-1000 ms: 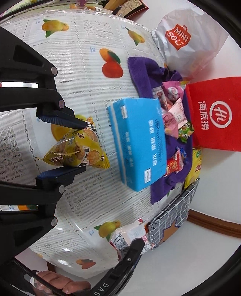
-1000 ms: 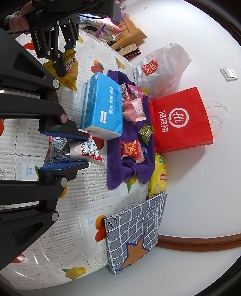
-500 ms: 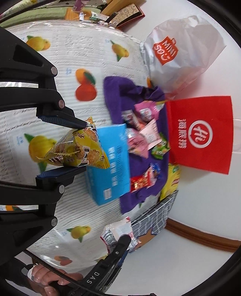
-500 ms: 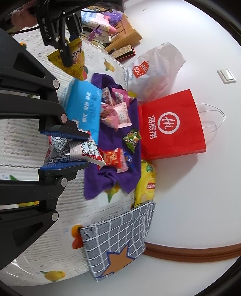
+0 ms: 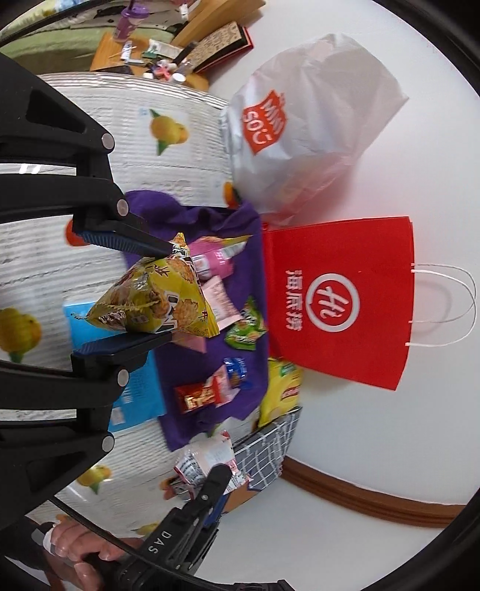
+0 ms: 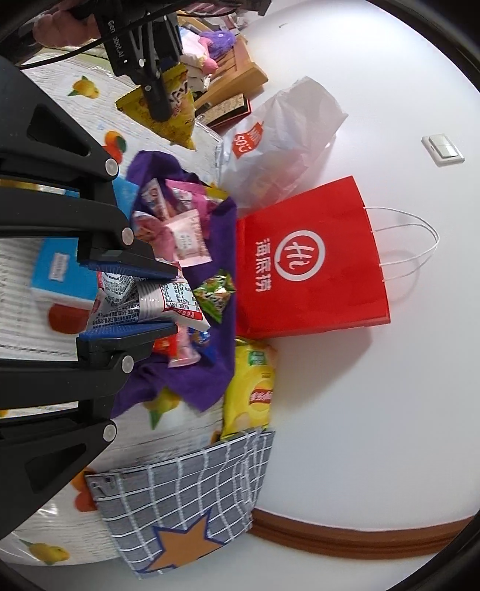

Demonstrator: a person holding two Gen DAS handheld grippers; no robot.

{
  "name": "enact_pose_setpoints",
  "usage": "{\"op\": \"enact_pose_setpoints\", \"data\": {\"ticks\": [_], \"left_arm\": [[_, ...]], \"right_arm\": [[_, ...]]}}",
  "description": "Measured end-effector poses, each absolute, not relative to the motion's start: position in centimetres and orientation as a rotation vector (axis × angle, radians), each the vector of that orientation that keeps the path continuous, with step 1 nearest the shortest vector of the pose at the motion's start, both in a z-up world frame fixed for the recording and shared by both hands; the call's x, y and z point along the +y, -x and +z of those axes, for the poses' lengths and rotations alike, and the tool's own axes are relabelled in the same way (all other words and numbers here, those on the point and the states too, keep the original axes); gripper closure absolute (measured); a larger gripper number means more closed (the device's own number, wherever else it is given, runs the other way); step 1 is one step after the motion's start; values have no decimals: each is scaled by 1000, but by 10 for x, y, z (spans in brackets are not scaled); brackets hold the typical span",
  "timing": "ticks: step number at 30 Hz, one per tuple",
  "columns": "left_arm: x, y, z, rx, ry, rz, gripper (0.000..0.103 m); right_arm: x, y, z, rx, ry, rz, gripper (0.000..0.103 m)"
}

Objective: Organize snacks
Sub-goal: 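Carry the yellow bag and white wrapper in both grippers over the purple towel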

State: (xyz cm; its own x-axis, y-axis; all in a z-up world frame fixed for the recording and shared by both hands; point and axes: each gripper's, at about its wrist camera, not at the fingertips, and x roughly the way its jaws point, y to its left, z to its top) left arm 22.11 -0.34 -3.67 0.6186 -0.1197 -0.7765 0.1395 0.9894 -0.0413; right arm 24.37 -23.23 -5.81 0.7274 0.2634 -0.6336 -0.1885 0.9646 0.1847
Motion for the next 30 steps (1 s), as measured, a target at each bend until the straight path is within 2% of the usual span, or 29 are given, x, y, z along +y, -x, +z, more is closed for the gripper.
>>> {"op": "enact_pose_setpoints", "data": {"ticks": [19, 30], "left_arm": [[-16, -316, -50, 909, -15, -180, 65], [-11, -348, -99, 985, 22, -191, 65]], "right_arm": [[-220, -324, -63, 705, -109, 233, 80], [-222, -363, -113, 800, -91, 208, 80]]}}
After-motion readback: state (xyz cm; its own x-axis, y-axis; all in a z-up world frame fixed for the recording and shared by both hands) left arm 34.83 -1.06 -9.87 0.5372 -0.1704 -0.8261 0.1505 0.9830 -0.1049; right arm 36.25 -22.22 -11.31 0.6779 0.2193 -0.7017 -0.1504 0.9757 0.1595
